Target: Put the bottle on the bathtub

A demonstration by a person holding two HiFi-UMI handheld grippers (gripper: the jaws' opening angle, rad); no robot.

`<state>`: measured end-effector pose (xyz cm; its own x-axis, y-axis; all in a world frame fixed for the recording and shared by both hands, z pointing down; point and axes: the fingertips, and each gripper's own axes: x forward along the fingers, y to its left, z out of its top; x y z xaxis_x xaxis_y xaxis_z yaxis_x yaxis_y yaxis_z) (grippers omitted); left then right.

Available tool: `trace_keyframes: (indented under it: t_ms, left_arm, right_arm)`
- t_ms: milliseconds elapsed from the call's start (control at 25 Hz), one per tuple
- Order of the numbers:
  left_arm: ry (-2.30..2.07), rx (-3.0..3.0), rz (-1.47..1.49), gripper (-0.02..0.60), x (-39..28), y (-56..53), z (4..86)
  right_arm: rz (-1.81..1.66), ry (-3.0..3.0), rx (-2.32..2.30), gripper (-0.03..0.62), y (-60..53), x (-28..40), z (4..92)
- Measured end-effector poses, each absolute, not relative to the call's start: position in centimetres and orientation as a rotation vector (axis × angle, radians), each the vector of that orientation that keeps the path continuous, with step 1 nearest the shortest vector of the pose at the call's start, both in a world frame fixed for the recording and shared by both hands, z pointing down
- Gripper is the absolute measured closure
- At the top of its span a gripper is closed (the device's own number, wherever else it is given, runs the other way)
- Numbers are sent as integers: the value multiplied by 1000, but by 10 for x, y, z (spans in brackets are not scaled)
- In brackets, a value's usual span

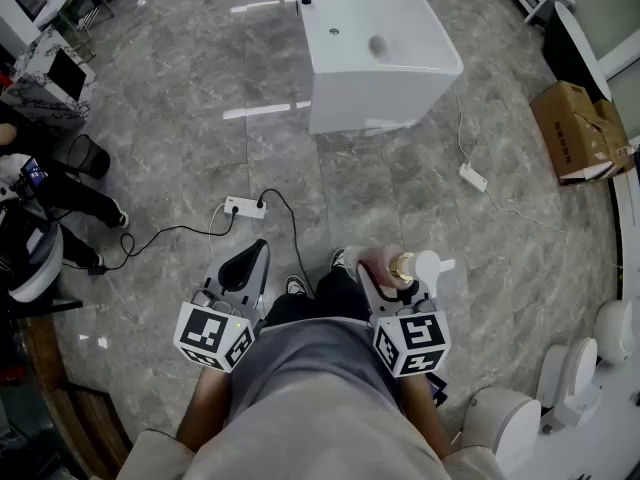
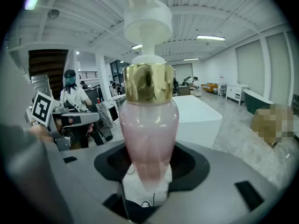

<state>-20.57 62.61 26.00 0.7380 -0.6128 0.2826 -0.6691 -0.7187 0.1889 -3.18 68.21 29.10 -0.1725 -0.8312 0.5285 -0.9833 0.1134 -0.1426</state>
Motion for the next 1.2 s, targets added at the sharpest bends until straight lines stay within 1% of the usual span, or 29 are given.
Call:
trace_keyframes:
  t_ms: [280, 520, 840, 1200]
  left_arm:
    - [-977, 2656, 309, 572, -205, 612, 265]
    - [-962, 2622, 316, 572, -197, 584, 271]
    - [-1006, 2566, 324, 572, -171, 512, 278]
    - [-1022, 2538, 363, 572, -120, 420, 283]
  right_arm:
    - [684, -2075, 1749, 376, 668, -42, 297]
    - [695, -2082, 1747, 375, 626, -32, 298]
    - [730, -2084, 1708, 375, 552, 1, 310]
    - [762, -2082, 1672, 375, 458, 56, 323]
